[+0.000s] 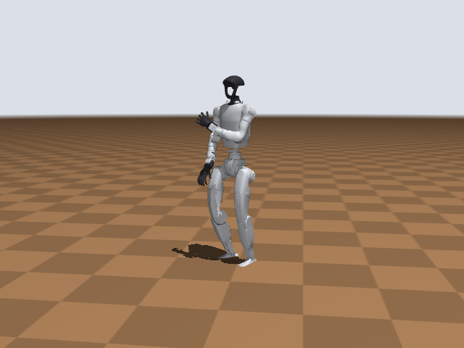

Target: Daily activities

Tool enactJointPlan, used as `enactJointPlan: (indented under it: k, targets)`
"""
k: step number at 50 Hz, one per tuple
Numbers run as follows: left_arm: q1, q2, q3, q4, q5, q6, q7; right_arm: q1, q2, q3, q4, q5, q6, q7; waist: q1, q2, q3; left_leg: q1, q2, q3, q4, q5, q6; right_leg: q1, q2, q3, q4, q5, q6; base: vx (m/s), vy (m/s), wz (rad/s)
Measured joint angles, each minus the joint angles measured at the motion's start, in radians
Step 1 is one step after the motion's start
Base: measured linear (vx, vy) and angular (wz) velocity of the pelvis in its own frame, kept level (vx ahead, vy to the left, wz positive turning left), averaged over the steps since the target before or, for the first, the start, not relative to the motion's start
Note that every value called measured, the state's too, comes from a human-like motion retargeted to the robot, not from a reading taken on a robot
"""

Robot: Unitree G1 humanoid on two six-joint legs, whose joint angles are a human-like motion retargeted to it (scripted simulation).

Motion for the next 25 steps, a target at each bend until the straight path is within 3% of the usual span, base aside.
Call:
enactJointPlan:
  k: [25]
  targets:
    - [0.050,-0.001,0.028,0.006,-0.046,0.003,0.001,-0.028,-0.007,0.017,-0.004,-0.033,-0.026,-0.015,-0.015,-0.006,-0.007,-0.072,0.014,0.029,0.078,-0.040,-0.002,-0.082,-0.013,0.001,0.086,-0.035,-0.003,0.00,0.00,0.00]
